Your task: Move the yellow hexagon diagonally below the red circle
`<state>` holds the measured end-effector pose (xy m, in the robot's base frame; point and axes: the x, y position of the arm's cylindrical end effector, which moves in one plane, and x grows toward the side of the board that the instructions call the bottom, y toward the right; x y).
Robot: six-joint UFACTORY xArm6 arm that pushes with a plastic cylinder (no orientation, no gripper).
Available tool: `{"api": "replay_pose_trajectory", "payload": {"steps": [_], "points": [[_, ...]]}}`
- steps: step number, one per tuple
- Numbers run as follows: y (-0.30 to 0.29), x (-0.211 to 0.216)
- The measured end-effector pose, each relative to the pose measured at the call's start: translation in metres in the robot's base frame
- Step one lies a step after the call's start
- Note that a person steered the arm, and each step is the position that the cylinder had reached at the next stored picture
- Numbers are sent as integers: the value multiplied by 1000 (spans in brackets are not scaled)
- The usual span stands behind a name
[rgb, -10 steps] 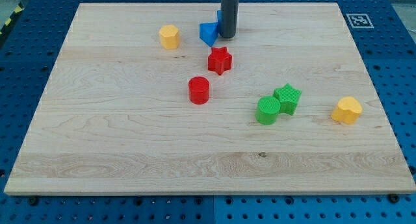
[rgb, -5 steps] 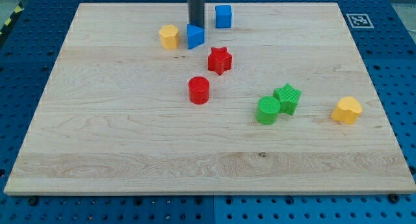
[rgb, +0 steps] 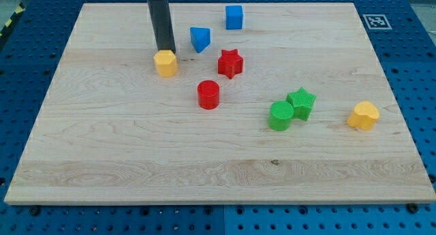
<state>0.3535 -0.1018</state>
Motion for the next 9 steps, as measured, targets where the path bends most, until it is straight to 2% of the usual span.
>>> {"api": "replay_pose_trajectory", "payload": {"steps": [5, 7, 9], "points": [[3, 158], [-34, 188], [-43, 207]]}}
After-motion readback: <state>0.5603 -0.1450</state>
